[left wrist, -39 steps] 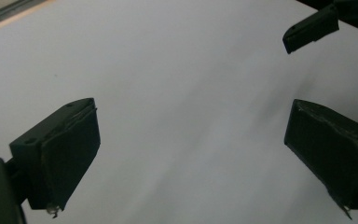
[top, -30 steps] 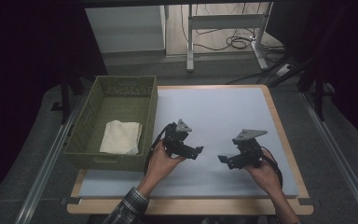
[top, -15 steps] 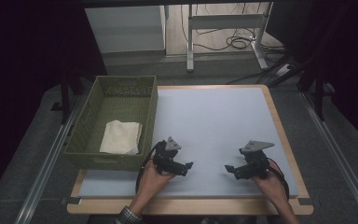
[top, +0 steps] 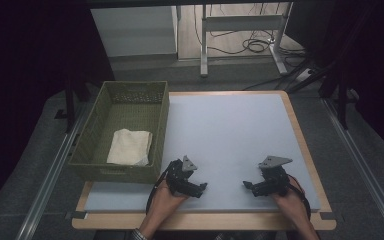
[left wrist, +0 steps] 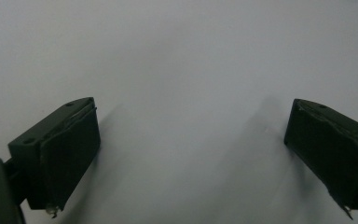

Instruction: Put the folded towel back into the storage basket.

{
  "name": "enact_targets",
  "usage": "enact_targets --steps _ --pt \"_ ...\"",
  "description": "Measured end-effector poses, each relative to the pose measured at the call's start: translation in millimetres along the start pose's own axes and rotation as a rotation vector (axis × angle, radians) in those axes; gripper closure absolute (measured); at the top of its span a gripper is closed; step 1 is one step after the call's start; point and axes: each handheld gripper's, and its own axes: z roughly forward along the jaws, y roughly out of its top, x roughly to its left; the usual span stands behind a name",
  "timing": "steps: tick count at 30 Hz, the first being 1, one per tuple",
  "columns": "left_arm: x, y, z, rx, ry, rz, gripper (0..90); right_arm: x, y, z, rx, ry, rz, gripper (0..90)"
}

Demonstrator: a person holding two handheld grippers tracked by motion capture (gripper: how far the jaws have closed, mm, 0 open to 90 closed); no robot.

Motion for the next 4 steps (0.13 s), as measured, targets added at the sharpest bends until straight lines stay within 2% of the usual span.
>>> enact_targets --steps 4 --pt "-0.5 -0.3 0.4 -0.001 0.003 0.006 3.2 0.2 -0.8 0.2 -0.002 0.002 0.005 6.8"
